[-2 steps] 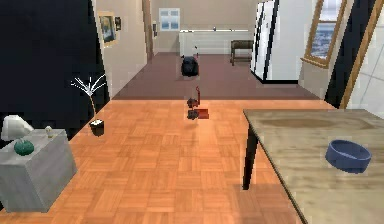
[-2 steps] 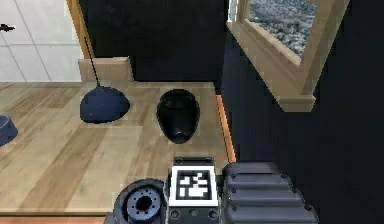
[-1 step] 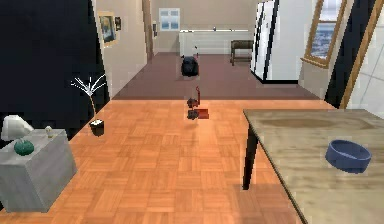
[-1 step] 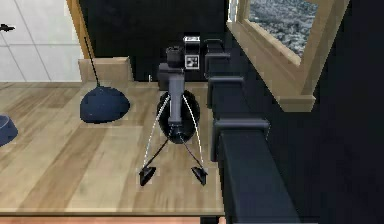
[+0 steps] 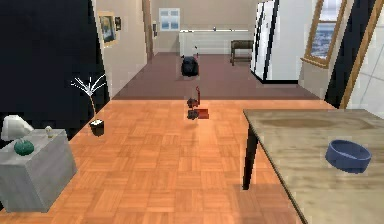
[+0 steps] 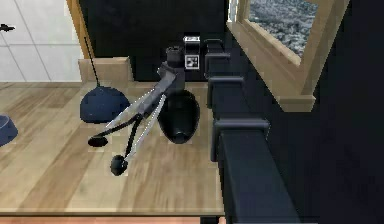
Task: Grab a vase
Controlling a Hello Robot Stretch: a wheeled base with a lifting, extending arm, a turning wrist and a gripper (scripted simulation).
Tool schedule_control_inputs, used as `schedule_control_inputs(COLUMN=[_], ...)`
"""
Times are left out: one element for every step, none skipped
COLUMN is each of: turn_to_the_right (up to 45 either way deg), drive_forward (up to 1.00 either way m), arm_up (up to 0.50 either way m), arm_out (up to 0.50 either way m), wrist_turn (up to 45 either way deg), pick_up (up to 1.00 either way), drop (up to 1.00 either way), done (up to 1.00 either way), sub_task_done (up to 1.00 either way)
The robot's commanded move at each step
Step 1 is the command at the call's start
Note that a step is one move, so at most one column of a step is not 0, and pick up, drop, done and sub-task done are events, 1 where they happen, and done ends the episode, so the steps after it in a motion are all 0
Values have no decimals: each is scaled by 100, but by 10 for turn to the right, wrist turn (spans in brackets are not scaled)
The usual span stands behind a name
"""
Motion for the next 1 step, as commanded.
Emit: schedule_control_inputs(turn_to_the_right=[0], drive_forward=[0], arm_up=[0], arm_out=[0], wrist_turn=[450], pick_up=[0], drop=[0], done=[0], sub_task_done=[0])
